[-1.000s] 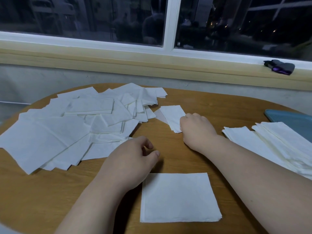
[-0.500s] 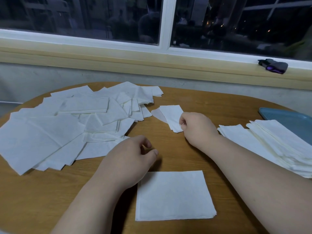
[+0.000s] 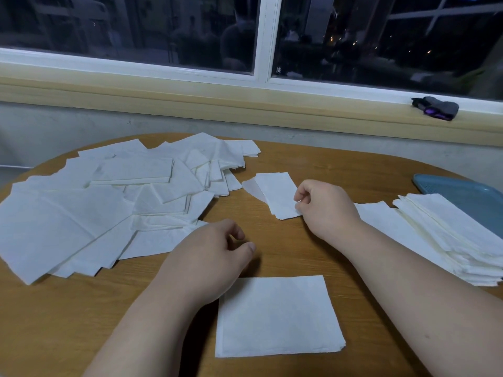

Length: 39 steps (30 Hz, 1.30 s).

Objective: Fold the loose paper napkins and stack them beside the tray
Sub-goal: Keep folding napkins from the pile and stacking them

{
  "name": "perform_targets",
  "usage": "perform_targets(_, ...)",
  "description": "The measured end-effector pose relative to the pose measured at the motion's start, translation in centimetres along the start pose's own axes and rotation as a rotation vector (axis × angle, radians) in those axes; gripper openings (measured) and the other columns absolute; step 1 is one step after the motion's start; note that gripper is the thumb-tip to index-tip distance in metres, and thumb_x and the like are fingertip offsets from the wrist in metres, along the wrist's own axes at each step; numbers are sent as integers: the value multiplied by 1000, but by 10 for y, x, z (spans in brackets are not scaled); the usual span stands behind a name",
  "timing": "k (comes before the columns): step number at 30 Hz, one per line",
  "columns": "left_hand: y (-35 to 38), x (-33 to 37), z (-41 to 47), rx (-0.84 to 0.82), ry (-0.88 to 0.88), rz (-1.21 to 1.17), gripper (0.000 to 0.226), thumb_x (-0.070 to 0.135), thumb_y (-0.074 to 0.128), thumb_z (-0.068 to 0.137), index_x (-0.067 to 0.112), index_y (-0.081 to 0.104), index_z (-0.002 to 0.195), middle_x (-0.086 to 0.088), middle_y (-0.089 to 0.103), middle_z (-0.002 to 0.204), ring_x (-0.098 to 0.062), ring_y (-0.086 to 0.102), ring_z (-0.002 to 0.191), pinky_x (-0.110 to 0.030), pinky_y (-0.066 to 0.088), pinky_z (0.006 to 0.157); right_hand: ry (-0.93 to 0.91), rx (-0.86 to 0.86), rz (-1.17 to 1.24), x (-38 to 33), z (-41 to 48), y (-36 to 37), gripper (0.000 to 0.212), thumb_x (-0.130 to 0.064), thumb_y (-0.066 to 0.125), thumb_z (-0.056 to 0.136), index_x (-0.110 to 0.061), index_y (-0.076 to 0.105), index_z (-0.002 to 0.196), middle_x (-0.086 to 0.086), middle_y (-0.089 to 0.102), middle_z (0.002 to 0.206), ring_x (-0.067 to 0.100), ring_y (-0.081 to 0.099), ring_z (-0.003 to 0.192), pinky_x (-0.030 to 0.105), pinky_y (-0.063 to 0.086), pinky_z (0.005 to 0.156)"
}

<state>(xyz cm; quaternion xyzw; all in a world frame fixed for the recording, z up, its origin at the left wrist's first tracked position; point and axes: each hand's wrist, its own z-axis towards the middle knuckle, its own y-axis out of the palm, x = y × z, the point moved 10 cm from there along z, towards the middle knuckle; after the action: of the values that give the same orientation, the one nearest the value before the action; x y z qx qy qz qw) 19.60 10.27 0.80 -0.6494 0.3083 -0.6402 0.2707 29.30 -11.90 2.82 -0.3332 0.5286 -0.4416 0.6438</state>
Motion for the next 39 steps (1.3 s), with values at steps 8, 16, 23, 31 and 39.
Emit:
perform_targets(8, 1, 1, 0, -13, -7, 12, 20, 55, 57, 90, 37, 59, 99, 16, 65, 89, -1, 61, 80, -30, 52, 76, -134, -156, -96, -25, -8, 23, 28, -55, 68, 85, -32, 64, 100, -15, 55, 101, 9, 53, 95, 31, 49, 79)
perform_targets(16, 2, 0, 0, -29, -8, 8, 20, 55, 57, 89, 38, 59, 99, 15, 65, 89, -2, 61, 81, -32, 53, 78, -159, -129, -164, -28, -7, 24, 14, -27, 57, 98, -28, 66, 87, -12, 59, 91, 10, 56, 84, 33, 53, 75)
perform_targets(23, 2, 0, 0, -38, -9, 3, 21, 56, 57, 90, 38, 60, 99, 16, 65, 90, 0, 60, 80, -30, 53, 77, -145, -140, -167, -25, -7, 26, 15, -27, 56, 98, -28, 63, 85, -12, 57, 93, 10, 55, 85, 31, 51, 74)
perform_targets(31, 3, 0, -1, -41, -4, 17, 21, 56, 57, 90, 38, 59, 100, 15, 64, 92, -1, 59, 83, -31, 53, 79, -209, -147, -246, -38, -14, 28, 11, -34, 55, 99, -28, 64, 98, -8, 56, 100, 13, 55, 90, 34, 54, 79)
perform_targets(39, 2, -1, -1, -47, -7, 1, 21, 56, 57, 90, 37, 59, 99, 14, 64, 91, -2, 60, 81, -31, 53, 78, -243, -92, -306, -41, -13, 22, 17, -29, 49, 102, -24, 65, 104, -5, 56, 102, 15, 54, 92, 36, 52, 80)
